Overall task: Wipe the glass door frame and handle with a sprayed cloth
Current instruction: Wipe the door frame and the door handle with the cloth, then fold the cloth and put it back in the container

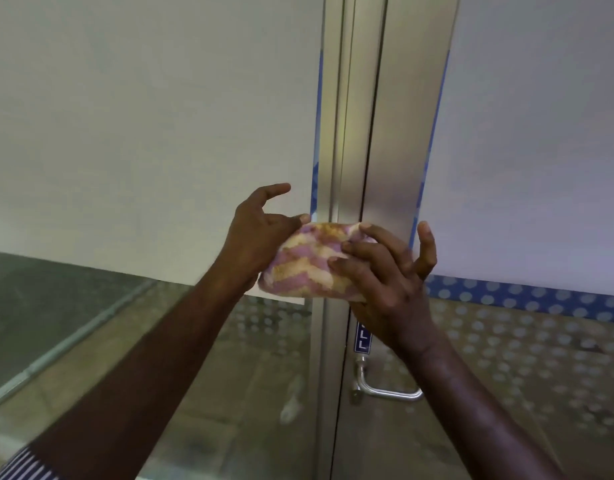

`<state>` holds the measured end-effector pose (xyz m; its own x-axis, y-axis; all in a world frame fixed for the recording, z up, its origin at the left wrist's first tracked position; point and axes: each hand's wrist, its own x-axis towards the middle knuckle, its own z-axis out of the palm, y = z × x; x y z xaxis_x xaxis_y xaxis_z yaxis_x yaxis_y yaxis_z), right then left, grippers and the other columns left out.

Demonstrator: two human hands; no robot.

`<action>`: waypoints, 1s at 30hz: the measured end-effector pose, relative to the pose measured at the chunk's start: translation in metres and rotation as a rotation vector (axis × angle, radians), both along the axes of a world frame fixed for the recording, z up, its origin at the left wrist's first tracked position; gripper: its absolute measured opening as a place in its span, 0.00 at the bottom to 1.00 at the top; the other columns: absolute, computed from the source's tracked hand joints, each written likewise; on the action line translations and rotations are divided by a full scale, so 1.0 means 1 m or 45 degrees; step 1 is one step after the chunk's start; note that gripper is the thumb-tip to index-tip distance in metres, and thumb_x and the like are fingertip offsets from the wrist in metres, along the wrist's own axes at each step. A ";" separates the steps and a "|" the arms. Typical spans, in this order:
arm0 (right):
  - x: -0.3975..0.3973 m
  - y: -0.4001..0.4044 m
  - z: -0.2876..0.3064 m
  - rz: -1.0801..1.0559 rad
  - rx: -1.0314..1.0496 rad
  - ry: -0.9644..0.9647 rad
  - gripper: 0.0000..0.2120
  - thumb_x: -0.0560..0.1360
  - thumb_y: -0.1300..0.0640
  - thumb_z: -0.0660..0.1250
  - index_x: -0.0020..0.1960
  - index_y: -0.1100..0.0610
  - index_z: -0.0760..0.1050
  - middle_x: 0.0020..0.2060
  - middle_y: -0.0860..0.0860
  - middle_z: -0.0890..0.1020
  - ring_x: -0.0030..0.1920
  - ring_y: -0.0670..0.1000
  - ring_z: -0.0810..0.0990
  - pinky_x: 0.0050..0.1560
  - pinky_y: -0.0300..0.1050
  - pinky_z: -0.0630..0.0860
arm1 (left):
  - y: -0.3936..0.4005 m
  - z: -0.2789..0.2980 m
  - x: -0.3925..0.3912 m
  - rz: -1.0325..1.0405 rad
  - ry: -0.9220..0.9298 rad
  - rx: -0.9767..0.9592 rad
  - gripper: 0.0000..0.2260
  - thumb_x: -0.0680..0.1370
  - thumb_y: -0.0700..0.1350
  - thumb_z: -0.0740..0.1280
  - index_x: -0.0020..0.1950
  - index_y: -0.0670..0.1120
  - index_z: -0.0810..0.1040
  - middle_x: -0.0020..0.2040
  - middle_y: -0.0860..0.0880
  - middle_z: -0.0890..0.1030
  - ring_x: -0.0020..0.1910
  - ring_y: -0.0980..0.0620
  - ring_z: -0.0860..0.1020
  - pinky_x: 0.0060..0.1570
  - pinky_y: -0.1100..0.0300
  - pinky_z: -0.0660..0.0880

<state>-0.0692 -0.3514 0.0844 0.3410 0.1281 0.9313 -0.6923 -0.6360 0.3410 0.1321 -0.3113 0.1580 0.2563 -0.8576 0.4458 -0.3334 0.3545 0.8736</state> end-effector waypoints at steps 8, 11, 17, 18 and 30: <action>0.021 0.027 0.027 0.556 0.613 -0.053 0.24 0.74 0.34 0.69 0.58 0.52 0.82 0.60 0.43 0.81 0.68 0.46 0.76 0.73 0.72 0.60 | 0.022 0.002 0.037 0.151 -0.233 -0.334 0.26 0.75 0.41 0.77 0.70 0.50 0.74 0.36 0.53 0.86 0.35 0.63 0.82 0.41 0.74 0.72; 0.044 0.032 0.059 0.704 1.262 -0.150 0.38 0.66 0.32 0.74 0.72 0.41 0.70 0.67 0.37 0.76 0.66 0.34 0.73 0.65 0.47 0.73 | 0.033 0.005 0.051 0.106 -0.303 -0.432 0.26 0.75 0.40 0.76 0.71 0.50 0.74 0.37 0.53 0.86 0.37 0.61 0.83 0.44 0.69 0.72; 0.095 0.031 0.093 0.736 1.849 0.394 0.52 0.61 0.36 0.76 0.80 0.38 0.56 0.72 0.41 0.72 0.65 0.44 0.77 0.65 0.48 0.79 | 0.066 0.015 0.099 -0.057 -0.382 -0.636 0.26 0.75 0.36 0.75 0.71 0.50 0.74 0.40 0.53 0.87 0.43 0.55 0.86 0.47 0.63 0.77; 0.106 0.032 0.094 0.756 1.831 0.401 0.49 0.62 0.37 0.77 0.79 0.40 0.60 0.71 0.41 0.74 0.65 0.44 0.77 0.65 0.48 0.79 | 0.071 0.015 0.109 -0.067 -0.374 -0.660 0.26 0.75 0.35 0.75 0.71 0.50 0.74 0.41 0.52 0.87 0.43 0.54 0.86 0.48 0.62 0.78; 0.265 0.056 0.094 0.924 1.392 0.224 0.29 0.66 0.48 0.79 0.66 0.44 0.76 0.52 0.39 0.84 0.55 0.42 0.83 0.71 0.67 0.70 | 0.112 0.003 0.246 0.157 -0.323 -0.481 0.38 0.76 0.62 0.66 0.82 0.54 0.57 0.72 0.51 0.75 0.70 0.55 0.75 0.67 0.53 0.74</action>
<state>0.1961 -0.2949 0.1785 0.6403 -0.4519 0.6211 -0.0802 -0.8436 -0.5310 0.3782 -0.1998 0.1606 0.1891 -0.5934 0.7824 -0.5792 0.5760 0.5768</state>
